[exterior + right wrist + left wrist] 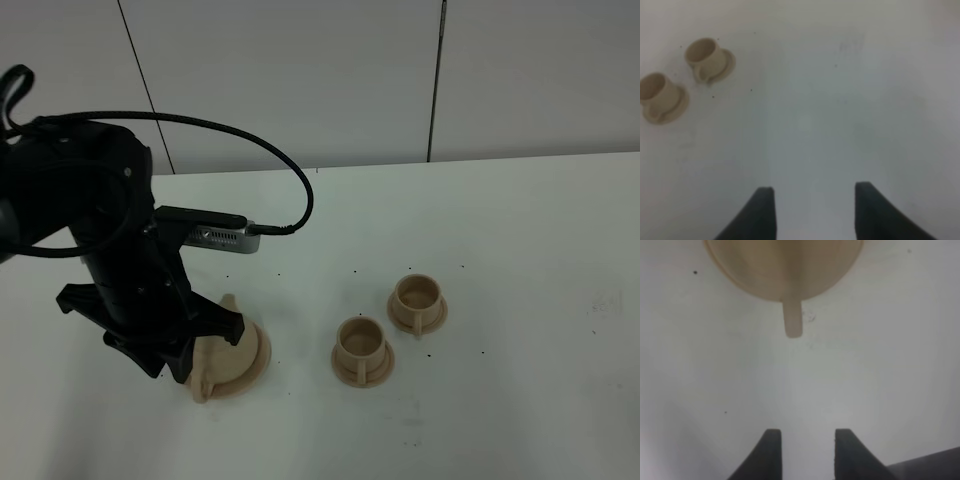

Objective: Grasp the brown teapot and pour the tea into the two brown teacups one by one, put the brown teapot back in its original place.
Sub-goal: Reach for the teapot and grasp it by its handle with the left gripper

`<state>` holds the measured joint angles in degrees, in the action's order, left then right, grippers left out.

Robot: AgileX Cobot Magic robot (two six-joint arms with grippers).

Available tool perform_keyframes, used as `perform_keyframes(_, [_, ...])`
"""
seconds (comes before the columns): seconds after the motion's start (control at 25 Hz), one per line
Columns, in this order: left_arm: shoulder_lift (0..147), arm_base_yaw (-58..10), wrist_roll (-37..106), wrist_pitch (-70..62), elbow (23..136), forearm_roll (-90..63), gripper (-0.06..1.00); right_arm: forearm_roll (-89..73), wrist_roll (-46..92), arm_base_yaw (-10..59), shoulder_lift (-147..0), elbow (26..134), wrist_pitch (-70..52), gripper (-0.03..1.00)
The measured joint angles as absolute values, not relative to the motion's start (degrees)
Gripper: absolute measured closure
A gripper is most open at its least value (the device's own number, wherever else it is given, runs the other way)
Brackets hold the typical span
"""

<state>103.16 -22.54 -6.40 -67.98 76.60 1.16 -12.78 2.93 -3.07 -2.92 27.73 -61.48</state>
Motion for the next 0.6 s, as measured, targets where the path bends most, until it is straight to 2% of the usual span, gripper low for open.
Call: perform_keyframes(0.6, [108.33,-21.78,-8.3,-67.98,76.89,5.57,0.62,-12.78,2.93,-3.07,-2.92,27.73,-61.48,0.61])
